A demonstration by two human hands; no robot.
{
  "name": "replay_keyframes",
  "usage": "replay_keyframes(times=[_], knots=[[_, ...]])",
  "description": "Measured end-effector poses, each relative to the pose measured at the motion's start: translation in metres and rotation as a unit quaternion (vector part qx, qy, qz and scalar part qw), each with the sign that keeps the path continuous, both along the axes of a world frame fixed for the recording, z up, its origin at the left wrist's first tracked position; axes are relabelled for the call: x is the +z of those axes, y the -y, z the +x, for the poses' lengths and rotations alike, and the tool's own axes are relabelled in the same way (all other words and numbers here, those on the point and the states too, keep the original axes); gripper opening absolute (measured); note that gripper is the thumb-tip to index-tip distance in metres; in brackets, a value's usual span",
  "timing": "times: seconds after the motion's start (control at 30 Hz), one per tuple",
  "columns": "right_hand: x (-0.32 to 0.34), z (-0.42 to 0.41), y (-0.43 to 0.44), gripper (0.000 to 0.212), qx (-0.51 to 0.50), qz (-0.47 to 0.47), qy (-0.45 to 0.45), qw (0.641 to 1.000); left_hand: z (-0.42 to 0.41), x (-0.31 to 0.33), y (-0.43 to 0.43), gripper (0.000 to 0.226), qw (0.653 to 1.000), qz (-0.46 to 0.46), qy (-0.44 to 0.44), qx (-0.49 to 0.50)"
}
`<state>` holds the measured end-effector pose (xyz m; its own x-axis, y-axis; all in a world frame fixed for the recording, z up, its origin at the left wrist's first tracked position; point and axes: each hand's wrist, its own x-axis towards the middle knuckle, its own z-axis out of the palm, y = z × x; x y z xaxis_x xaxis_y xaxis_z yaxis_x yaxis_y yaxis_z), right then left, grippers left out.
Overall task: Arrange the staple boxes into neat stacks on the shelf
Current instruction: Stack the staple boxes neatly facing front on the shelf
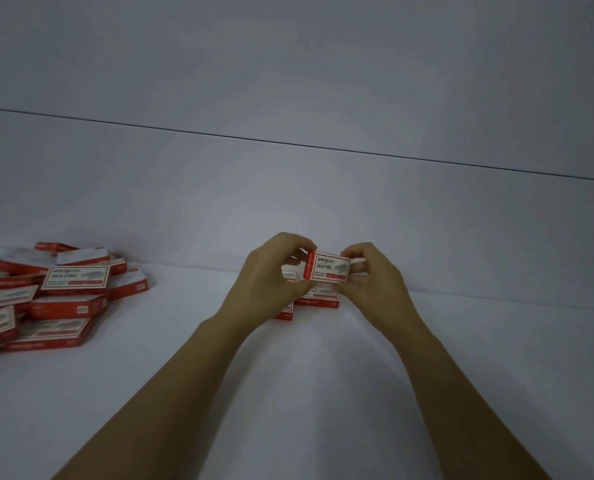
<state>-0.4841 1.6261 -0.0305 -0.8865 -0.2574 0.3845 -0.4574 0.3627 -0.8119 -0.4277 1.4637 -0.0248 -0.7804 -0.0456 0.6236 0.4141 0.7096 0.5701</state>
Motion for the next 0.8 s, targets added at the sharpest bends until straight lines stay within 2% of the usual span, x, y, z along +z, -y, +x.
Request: replay_keyframes(times=[0.23, 0.4, 0.53, 0.67, 0.8], knots=[[0.002, 0.013, 0.007, 0.03, -0.054, 0.015, -0.218, 0.974, -0.001, -0.008, -0.002, 0.032, 0.985, -0.078, -0.127, 0.081], [0.001, 0.013, 0.01, 0.023, -0.081, 0.018, -0.305, 0.949, -0.004, -0.011, -0.003, 0.028, 0.971, -0.093, -0.189, 0.109], [0.004, 0.008, 0.006, 0.03, -0.069, 0.027, -0.283, 0.956, -0.011, -0.011, 0.004, 0.038, 0.978, -0.092, -0.165, 0.092], [0.003, -0.001, 0.0, 0.042, -0.029, 0.042, -0.185, 0.982, -0.013, -0.011, 0.011, 0.047, 0.996, -0.043, -0.058, 0.055], [-0.003, -0.005, -0.001, 0.045, -0.017, 0.061, -0.128, 0.99, -0.016, -0.015, 0.013, 0.045, 0.998, -0.02, 0.021, 0.048]])
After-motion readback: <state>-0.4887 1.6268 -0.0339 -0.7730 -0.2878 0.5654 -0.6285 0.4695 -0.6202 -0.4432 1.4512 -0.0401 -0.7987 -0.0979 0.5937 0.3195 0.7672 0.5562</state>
